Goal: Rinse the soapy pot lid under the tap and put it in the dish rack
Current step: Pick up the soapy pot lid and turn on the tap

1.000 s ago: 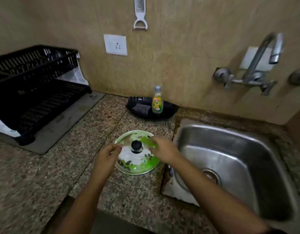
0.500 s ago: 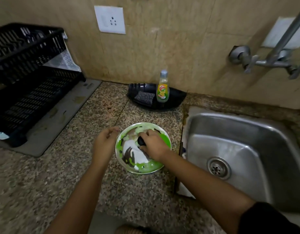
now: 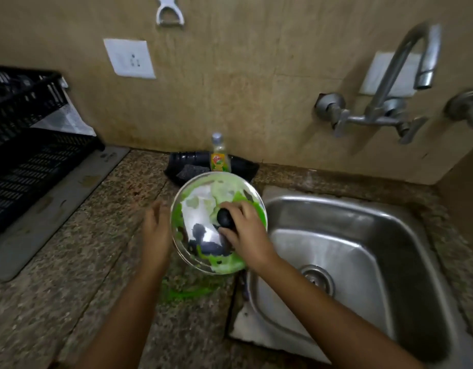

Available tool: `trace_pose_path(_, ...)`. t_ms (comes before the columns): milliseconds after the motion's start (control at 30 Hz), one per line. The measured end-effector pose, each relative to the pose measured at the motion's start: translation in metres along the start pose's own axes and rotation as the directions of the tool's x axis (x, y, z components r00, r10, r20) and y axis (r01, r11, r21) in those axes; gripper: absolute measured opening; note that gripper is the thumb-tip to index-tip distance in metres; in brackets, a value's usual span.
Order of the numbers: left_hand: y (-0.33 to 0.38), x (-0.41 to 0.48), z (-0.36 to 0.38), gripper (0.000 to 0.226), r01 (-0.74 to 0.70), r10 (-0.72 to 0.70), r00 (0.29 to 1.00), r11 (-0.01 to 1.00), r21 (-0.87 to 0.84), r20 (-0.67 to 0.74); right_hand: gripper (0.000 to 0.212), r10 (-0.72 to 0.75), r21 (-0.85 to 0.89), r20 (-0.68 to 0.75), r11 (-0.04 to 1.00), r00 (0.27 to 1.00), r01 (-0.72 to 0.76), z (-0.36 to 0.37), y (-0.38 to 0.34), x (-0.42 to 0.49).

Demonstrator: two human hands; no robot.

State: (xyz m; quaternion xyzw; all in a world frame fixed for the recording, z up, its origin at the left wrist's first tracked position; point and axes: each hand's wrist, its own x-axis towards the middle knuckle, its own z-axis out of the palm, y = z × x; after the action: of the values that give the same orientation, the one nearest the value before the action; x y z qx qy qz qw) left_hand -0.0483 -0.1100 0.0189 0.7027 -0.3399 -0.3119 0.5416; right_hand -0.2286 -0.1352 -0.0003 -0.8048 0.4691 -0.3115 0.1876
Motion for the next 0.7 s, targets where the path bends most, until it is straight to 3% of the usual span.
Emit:
trace_pose_path(67,0.007,-0.002,0.031,0.048,0.204,-0.192,0.976,0.971,-0.123,0.104,0.042,0.045,0.034,-0.057,0.998,0.997,-0.044,-0.031,0.016,-0.008)
trace_pose_path(133,0.02,-0.014,0.066,0.053,0.396,-0.303,0.89,0.884,-0.248,0.34,0.042,0.098,0.039,-0.096,0.995,0.991,-0.095,-0.058,0.038,-0.019)
trace_pose_path(233,0.041,-0.048,0.114,0.061,0.528,-0.306,0.757,0.808,-0.263,0.577,0.043,0.196,-0.009,-0.144,0.98,0.97,-0.199,-0.092,0.071,-0.034)
trace_pose_path(367,0.048,-0.073,0.169,0.062,0.601,-0.297,0.675,0.753,-0.27,0.676,0.043,0.299,-0.052,-0.146,0.949,0.943,-0.31,-0.129,0.11,-0.056)
trace_pose_path(500,0.06,-0.093,0.21,0.046,0.553,-0.314,0.715,0.8,-0.231,0.625,0.043,0.36,-0.029,-0.175,0.928,0.916,-0.37,-0.158,0.132,-0.07)
trace_pose_path(633,0.073,-0.097,0.24,0.057,0.508,-0.312,0.739,0.84,-0.19,0.597,0.043,0.39,-0.009,-0.224,0.916,0.893,-0.402,-0.174,0.142,-0.073)
trace_pose_path(700,0.079,-0.093,0.249,0.051,0.451,-0.32,0.803,0.877,-0.163,0.504,0.043,0.4,-0.003,-0.245,0.91,0.883,-0.414,-0.179,0.144,-0.071)
